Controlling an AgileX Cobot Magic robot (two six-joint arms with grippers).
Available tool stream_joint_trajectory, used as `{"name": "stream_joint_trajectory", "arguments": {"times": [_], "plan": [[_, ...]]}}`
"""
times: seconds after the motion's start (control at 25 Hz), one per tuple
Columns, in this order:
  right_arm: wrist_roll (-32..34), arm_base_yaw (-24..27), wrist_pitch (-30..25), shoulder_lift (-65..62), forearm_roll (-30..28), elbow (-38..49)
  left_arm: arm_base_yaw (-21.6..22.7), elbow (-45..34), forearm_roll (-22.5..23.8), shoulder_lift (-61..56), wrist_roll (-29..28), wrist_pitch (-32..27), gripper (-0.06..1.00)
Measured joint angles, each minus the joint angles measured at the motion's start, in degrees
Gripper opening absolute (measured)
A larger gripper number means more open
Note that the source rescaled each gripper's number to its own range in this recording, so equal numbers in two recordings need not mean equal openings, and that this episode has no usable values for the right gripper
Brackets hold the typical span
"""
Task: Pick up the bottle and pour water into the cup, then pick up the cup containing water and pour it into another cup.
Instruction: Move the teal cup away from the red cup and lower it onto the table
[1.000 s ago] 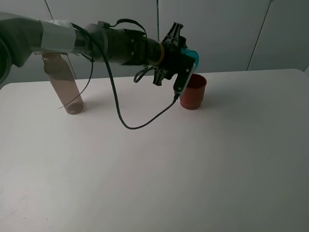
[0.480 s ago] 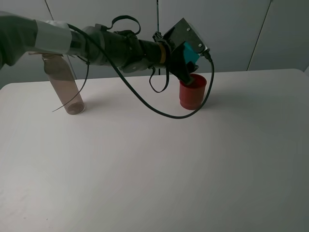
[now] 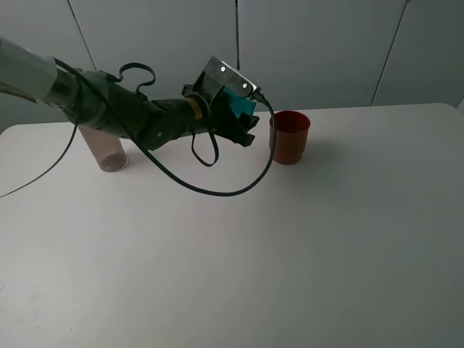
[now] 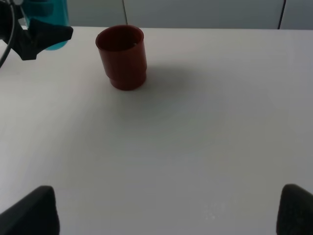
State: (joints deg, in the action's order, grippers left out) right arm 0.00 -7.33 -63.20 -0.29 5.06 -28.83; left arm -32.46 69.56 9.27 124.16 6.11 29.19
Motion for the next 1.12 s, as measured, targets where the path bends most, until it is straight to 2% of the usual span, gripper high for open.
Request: {"name": "stream_joint_trajectory", "arguments": {"times": [0.08, 0.2, 0.56, 0.88, 1.12], "plan": [[0.0, 0.0, 0.0, 0.0, 0.0, 0.0, 1.0, -3.8, -1.5, -0.1, 0.0, 5.7, 0.14], [0.0, 0.0, 0.0, 0.0, 0.0, 0.0, 3.0, -8.0, -2.1, -0.1, 0.0, 10.4, 0.14], [0.0, 0.0, 0.0, 0.0, -0.1, 0.0, 7.8, -11.6, -0.9, 2.3, -2.2, 15.7, 0.13], [0.0, 0.0, 0.0, 0.0, -0.1, 0.0, 9.1, -11.7, 3.1, 7.8, -6.1, 23.1, 0.13], [0.0, 0.0, 0.0, 0.0, -0.1, 0.0, 10.2, -11.7, 4.9, 10.3, -8.7, 25.5, 0.13]]}}
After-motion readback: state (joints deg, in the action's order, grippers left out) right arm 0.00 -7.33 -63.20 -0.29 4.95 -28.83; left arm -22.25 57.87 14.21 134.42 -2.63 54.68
